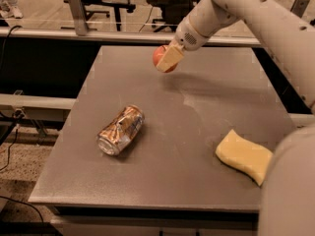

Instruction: Move apple near sponge

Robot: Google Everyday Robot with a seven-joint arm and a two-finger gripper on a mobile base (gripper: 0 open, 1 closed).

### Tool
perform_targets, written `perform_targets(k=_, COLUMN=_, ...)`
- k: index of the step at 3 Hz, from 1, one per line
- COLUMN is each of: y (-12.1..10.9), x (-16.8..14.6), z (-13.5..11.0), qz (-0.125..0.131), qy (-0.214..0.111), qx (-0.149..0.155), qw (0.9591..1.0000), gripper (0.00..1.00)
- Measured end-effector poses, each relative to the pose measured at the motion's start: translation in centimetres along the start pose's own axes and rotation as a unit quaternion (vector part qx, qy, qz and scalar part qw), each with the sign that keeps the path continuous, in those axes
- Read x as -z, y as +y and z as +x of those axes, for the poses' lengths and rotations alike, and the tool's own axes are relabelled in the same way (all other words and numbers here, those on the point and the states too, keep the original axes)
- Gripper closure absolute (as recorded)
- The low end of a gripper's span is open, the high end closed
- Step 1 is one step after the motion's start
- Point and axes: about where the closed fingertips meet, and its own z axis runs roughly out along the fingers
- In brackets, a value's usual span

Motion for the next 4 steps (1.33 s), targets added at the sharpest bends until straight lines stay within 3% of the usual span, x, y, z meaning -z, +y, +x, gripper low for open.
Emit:
perform_targets(k=2, y=5.8, x=7.0, z=4.3, qz=0.018, qy=0.001, qx=0.0, qw=0.9998, gripper=1.0)
perform_targets(k=4, y=10.5, x=10.5, z=9.1, qz=0.046, qy=0.028, qx=-0.049, qw=0.9974, gripper=1.0)
